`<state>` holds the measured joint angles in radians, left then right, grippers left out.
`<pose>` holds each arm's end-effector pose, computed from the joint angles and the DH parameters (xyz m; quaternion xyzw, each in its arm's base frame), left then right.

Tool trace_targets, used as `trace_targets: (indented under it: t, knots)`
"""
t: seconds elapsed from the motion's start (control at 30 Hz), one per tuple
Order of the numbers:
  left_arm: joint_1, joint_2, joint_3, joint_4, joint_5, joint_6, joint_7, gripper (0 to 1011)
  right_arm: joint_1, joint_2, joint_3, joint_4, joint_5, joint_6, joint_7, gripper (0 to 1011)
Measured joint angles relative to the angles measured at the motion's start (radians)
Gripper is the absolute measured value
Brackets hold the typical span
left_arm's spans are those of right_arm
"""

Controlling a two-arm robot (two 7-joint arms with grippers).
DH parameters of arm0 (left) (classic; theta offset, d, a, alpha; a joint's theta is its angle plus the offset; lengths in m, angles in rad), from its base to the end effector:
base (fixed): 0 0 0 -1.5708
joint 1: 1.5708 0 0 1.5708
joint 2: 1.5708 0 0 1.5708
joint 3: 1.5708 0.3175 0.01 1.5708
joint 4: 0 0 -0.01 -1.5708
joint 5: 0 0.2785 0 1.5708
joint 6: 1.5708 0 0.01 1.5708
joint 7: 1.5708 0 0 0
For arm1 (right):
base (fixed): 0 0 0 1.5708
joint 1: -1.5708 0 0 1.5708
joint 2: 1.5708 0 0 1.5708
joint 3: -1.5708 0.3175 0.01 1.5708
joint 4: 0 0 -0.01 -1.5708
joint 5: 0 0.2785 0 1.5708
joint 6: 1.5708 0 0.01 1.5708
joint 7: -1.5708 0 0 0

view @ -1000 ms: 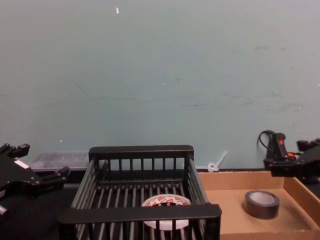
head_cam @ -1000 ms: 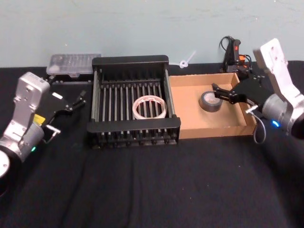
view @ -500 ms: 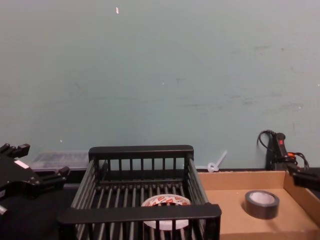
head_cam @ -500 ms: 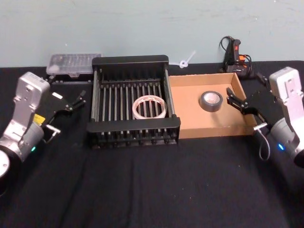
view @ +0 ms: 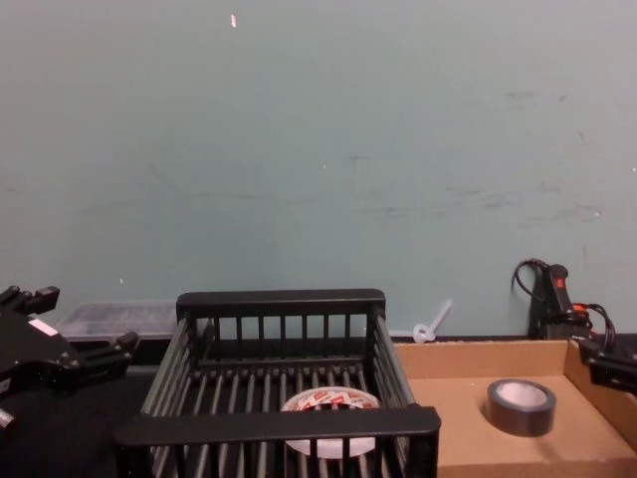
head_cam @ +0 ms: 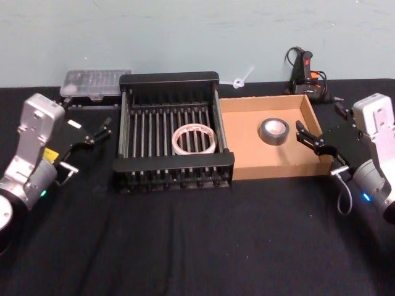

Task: Pick up the white tape and place it into the black box , Pick up the silver tape and place it into the brown box.

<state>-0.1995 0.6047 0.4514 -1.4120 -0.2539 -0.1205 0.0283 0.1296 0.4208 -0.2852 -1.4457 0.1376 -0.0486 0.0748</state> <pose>0.3339 0.1063 -0.3187 0.1415 -0.1325 0.5799 0.7913 0.3280 -0.0725 -0.3255 -0.1198 -0.0958 -0.5847 0.7966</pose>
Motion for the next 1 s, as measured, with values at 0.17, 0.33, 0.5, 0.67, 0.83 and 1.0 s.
trace_targets:
  t: [0.17, 0.33, 0.5, 0.67, 0.83, 1.0]
  knots:
    - [0.000, 0.000, 0.000, 0.000, 0.000, 0.000, 0.000, 1001, 0.001, 0.001, -0.002, 0.001, 0.000, -0.001, 0.000, 1002]
    - [0.000, 0.000, 0.000, 0.000, 0.000, 0.000, 0.000, 1001, 0.002, 0.002, -0.003, 0.002, 0.001, -0.001, 0.000, 1002]
    - [0.000, 0.000, 0.000, 0.000, 0.000, 0.000, 0.000, 1001, 0.002, 0.002, -0.004, 0.002, 0.001, -0.002, 0.000, 1002]
    - [0.000, 0.000, 0.000, 0.000, 0.000, 0.000, 0.000, 1002, 0.003, 0.003, -0.004, 0.003, 0.001, -0.002, 0.000, 1002]
    - [0.000, 0.000, 0.000, 0.000, 0.000, 0.000, 0.000, 1001, 0.003, 0.003, -0.005, 0.003, 0.001, -0.003, 0.000, 1002]
    - [0.000, 0.000, 0.000, 0.000, 0.000, 0.000, 0.000, 1001, 0.004, 0.004, -0.005, 0.003, 0.001, -0.003, 0.000, 1002]
